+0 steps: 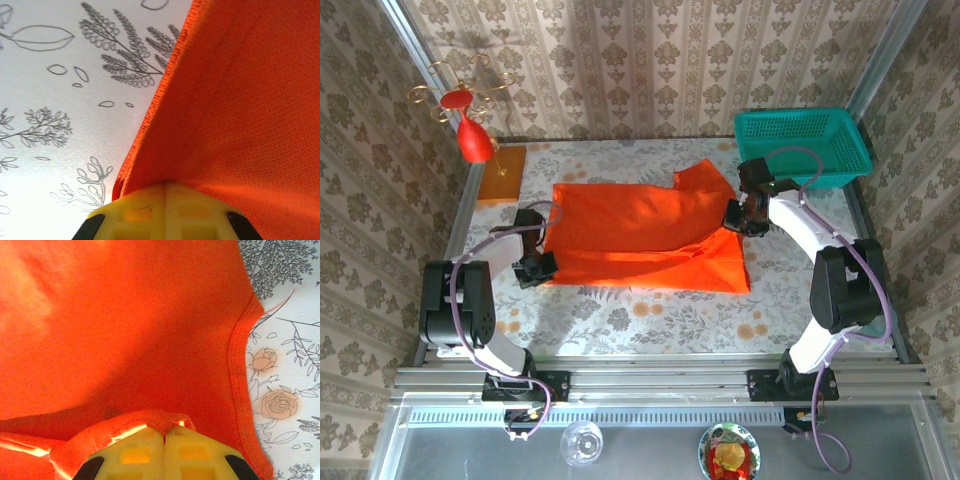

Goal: Fold the inside-out t-shirt

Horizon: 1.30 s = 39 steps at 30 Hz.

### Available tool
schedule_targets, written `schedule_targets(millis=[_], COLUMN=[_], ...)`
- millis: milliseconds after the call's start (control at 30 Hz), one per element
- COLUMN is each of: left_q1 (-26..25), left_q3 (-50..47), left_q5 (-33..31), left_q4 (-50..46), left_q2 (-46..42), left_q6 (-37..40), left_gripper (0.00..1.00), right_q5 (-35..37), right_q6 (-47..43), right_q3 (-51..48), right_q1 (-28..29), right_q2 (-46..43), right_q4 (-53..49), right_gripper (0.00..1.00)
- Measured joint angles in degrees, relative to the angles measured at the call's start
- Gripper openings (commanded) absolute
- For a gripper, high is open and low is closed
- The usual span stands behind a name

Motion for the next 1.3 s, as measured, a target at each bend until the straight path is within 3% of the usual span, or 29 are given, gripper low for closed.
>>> schedule_targets(millis=[133,167,267,367,500,667,833,1067,1300], left_q1=[0.3,0.3,0.3,0.3,0.3,0.3,-0.3,-0.2,2.6], left_q3=[-0.1,-0.1,-0.1,-0.1,-0.1,1.3,6.1,10.5,5.2], left_q5=[0.2,0.2,0.4,0.6,0.6,1.0,1.7,2.6,3.5], left_q4=[0.1,0.1,0.1,0.1,-0.9,-3.7,-4.7,-3.5,-0.1], left_q2=[-0.2,-0.2,-0.2,-0.3,-1.3,-3.8,-3.9,3.9,4.7], left_q6=[0.0,0.0,0.0,0.0,0.0,0.0,0.1,0.5,-0.7], left_gripper=[0.00,0.00,0.00,0.00,0.00,0.00,0.00,0.00,0.00], right_q5=[0.0,-0.1,-0.2,-0.1,0.3,-0.2,-7.3,-15.7,-13.0], right_q6=[0.0,0.0,0.1,0.0,0.0,0.1,1.3,3.1,5.7], right_q3=[1.7,1.9,2.0,2.0,1.4,-5.8,-15.6,-23.7,-27.6], right_q1=[-0.6,-0.7,-0.9,-0.9,-0.9,-0.9,-0.7,0.1,-0.4], right_q2=[1.9,2.5,4.7,5.8,3.9,-5.3,-11.7,-10.3,-7.6], right_q4=[0.5,0.7,1.2,1.2,0.9,0.2,1.0,5.7,8.1], right_gripper=[0.00,0.04,0.31,0.41,0.44,0.47,0.58,0.62,0.64])
